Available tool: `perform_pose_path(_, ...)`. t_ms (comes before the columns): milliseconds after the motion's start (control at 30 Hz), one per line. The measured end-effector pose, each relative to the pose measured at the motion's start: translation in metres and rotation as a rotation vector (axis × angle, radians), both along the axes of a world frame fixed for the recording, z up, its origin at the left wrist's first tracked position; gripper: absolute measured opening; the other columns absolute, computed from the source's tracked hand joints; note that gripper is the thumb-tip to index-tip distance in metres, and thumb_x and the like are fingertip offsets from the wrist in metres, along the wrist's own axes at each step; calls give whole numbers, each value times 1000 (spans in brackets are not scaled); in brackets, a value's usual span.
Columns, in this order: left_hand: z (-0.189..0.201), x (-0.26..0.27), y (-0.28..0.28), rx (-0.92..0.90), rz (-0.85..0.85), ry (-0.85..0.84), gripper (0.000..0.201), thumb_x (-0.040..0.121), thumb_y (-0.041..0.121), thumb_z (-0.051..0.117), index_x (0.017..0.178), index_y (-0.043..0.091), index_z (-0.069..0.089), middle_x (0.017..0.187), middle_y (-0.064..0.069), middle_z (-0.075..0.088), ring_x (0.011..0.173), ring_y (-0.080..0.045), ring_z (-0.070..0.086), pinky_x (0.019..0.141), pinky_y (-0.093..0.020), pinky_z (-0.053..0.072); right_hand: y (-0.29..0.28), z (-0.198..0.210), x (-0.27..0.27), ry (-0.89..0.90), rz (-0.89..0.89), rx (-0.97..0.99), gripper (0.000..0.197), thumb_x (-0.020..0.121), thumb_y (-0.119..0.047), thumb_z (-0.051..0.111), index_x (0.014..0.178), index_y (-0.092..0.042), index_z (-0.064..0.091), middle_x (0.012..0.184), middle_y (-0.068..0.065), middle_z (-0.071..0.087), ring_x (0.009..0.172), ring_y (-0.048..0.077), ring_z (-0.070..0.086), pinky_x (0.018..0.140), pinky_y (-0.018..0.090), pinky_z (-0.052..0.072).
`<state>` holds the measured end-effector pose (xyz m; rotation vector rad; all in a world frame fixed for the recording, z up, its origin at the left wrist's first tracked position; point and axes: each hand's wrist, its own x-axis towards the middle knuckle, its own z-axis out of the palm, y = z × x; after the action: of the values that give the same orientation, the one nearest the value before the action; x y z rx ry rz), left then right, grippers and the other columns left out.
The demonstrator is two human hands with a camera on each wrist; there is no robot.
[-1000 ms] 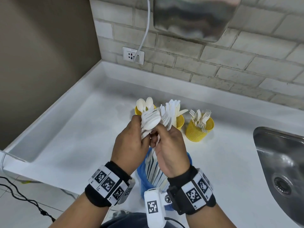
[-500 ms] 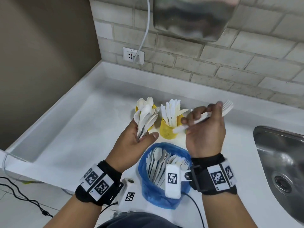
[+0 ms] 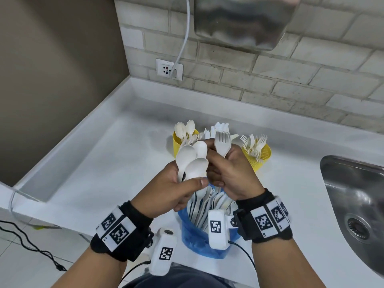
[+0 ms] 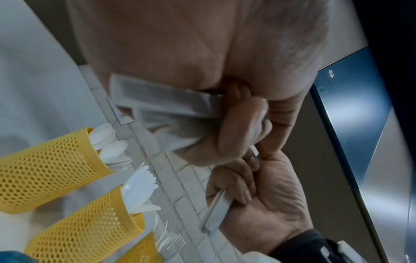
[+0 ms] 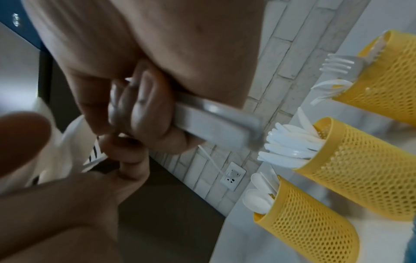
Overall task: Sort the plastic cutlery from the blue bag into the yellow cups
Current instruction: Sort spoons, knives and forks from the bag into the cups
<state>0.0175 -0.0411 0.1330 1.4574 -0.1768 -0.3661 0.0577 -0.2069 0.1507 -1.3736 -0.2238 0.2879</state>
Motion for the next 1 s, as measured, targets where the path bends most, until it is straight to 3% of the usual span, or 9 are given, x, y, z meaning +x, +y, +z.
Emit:
perform_pose_path(133,3,-5,5,-1,-72,7,18,87,15,66,73,22,56,51,-2,30,41,-16,26,42,-23,31,1,-3,-2,-78,59,27,19,90,-27,67,101,-12,71,52,-4,52,37,7,32,40,15,25)
perform_pose_path(200,4,-6,7,10,-101,9,21,87,14,65,72,24,56,50,-2,31,40,-15,26,42,-24,31,3,-7,-2,-128,47,-7,5,94,-20,70,94,-15,71,53,1,51,40,13,34,41,16,28)
perform_pose_path(300,5,-8,9,42,-118,19,17,86,16,66,83,13,50,52,-3,32,42,-17,27,43,-25,33,3,-11,-1,-180,9,-86,16,96,-7,66,83,-16,70,60,7,55,48,21,43,45,21,35)
perform_pose_path(400,2,-6,8,47,-127,35,11,87,19,68,89,22,58,56,-1,32,46,-15,28,45,-28,35,7,-7,-1,-216,-57,-57,15,92,3,66,83,-9,66,64,5,63,60,14,58,56,26,46)
perform_pose_path(467,0,-6,7,56,-138,38,13,89,24,69,84,36,64,57,1,32,47,-14,28,46,-28,35,9,-6,1,-159,-160,30,12,94,-7,66,84,-13,63,61,5,56,51,15,50,48,25,40)
perform_pose_path(600,-1,-5,8,86,-147,16,7,89,30,71,90,30,63,56,5,35,48,-13,30,45,-26,31,3,-7,7,-90,-268,203,23,101,-17,61,81,-10,53,58,8,29,39,11,25,41,20,23)
perform_pose_path(700,0,-5,5,108,-180,-16,16,90,30,72,80,42,66,54,4,38,46,-13,33,45,-26,34,-1,-11,7,-30,-261,238,32,94,-26,71,83,-4,51,57,6,34,40,11,28,42,20,25)
perform_pose_path(833,-1,-4,-2,137,-207,-42,12,88,29,75,83,32,64,58,3,43,46,-15,37,46,-26,36,4,-16,4,17,-167,192,44,78,-47,83,81,-9,61,69,11,43,62,21,40,56,32,28)
perform_pose_path(1000,-2,0,-4,167,-189,-23,18,87,29,76,88,20,61,62,-5,39,46,-14,37,45,-24,36,0,-7,3,56,-132,259,27,91,-26,61,73,-7,57,66,6,51,62,18,47,59,31,39)
